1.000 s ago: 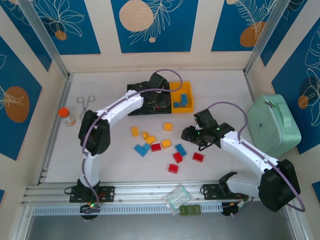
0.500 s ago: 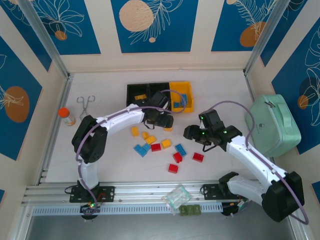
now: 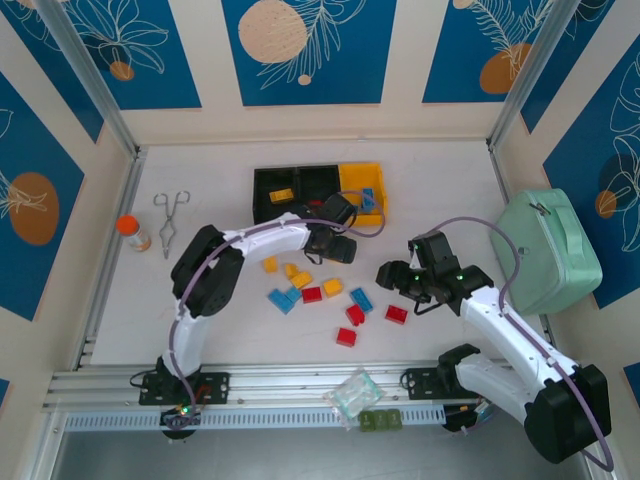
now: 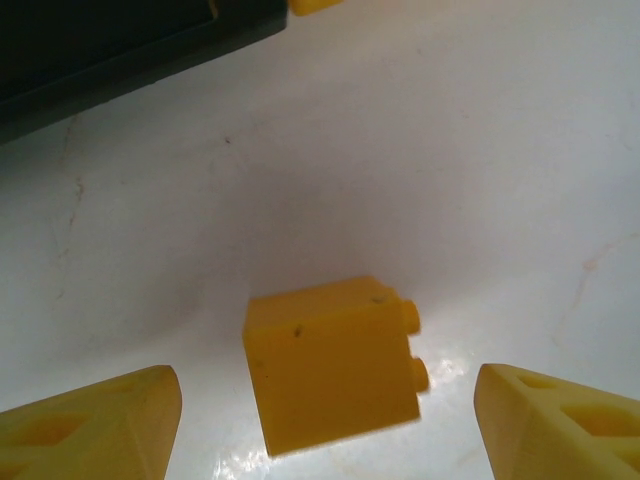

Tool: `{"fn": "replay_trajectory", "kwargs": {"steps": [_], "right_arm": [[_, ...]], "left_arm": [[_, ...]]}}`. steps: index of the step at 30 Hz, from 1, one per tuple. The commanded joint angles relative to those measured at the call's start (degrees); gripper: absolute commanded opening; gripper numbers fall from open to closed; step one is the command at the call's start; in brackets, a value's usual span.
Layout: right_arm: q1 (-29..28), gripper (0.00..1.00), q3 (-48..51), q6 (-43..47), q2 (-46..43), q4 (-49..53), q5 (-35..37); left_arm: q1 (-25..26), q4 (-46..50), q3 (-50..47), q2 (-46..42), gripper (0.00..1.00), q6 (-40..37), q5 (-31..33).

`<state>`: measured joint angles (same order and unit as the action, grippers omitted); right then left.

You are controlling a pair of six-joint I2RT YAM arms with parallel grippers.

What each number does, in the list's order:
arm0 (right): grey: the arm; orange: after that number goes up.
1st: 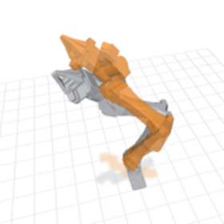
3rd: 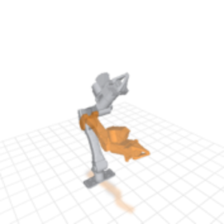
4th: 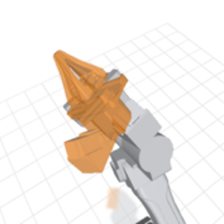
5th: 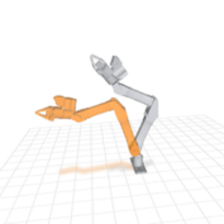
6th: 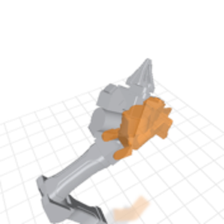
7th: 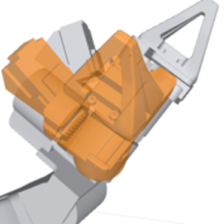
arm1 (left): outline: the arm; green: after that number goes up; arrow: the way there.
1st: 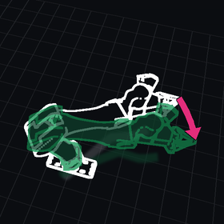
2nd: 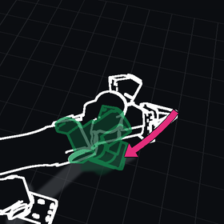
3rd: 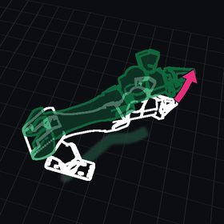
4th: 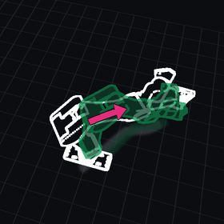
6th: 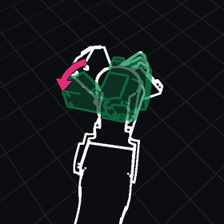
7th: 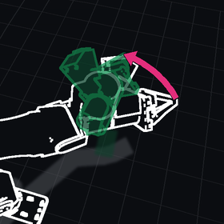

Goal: Sort the legos into containers by color
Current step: Pick up the lego from the center of the table.

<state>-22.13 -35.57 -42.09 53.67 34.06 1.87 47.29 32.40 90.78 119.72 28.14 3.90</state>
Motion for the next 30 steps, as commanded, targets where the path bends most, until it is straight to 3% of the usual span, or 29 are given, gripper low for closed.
{"fn": "replay_trajectory", "kwargs": {"steps": [1,10,16,30], "right_arm": [[0.4,0.63,1.0,-0.7,-1.0,0.1,-1.7],[1.2,0.62,2.0,-1.1,-1.1,-0.7,-2.1],[1.5,0.62,1.4,-0.9,-0.7,-0.9,-2.3],[-0.5,0.62,-1.9,-1.0,3.4,-3.0,-3.0]], "left_arm": [[0.6,1.6,3.9,2.4,0.74,0.9,2.9],[0.7,2.3,6.0,5.3,0.56,0.9,3.4],[0.7,3.7,5.7,4.0,0.37,0.5,3.1],[-0.4,4.4,-2.1,-9.9,0.35,-0.6,5.2]]}}
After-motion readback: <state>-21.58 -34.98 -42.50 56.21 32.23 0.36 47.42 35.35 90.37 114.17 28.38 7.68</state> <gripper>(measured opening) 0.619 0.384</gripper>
